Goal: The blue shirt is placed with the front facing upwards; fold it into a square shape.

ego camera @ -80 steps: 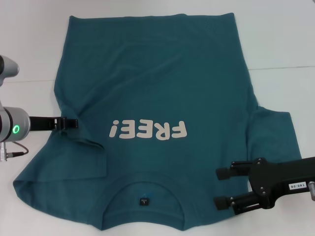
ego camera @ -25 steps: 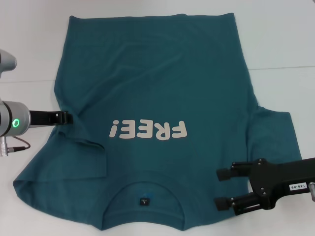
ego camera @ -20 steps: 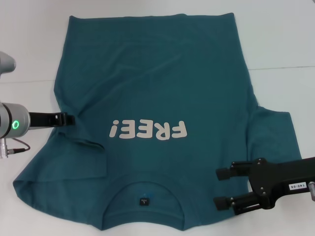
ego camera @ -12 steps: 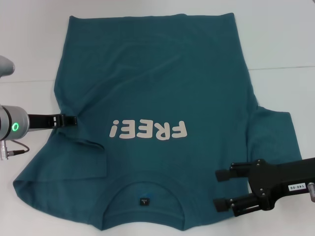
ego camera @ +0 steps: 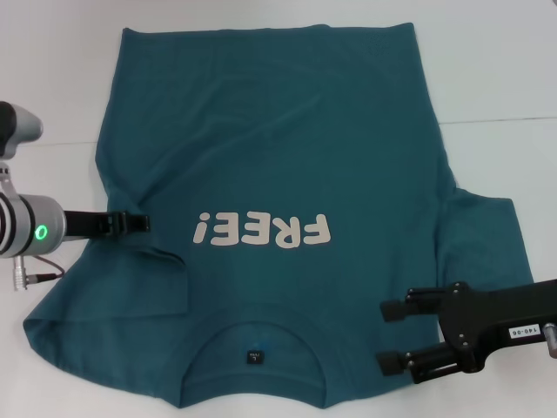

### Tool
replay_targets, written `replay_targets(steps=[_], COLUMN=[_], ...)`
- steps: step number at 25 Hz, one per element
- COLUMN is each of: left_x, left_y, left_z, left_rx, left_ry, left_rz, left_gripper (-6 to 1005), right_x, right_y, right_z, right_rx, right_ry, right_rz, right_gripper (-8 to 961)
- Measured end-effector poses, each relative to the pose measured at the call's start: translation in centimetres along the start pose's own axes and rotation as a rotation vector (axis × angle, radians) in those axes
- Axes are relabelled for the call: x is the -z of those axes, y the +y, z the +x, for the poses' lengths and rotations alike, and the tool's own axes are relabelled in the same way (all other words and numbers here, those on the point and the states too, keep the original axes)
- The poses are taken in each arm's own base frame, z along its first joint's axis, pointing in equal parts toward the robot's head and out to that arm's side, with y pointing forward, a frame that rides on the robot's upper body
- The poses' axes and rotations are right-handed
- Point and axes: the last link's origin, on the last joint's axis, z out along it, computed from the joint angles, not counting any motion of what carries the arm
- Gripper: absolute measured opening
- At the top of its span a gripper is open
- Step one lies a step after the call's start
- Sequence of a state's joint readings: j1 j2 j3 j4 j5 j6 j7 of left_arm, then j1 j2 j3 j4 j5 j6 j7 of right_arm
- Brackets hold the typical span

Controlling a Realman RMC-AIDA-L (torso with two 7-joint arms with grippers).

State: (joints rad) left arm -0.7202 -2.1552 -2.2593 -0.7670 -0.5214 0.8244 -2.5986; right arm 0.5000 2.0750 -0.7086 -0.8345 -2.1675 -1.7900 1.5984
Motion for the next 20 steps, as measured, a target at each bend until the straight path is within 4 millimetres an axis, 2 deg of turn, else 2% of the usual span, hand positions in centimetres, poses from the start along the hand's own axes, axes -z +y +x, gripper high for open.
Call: replay_targets(steps=[3,20], left_x=[-0.14,-0.14], left_y=[0.13,0.66], left_z=[-0.11,0.69], left_rx=[-0.002,-0.039], left_ry=[-0.004,0.011], left_rz=[-0.002,-0.004], left_gripper=[726,450], right_x=[0.03,0.0], right_y=[-0.01,0.02], right_z=[0.0,0.07], right_rx=[0.0,-0.002], right_ry=[0.0,0.001], right_rz=[0.0,0.0], right_gripper=[919,919])
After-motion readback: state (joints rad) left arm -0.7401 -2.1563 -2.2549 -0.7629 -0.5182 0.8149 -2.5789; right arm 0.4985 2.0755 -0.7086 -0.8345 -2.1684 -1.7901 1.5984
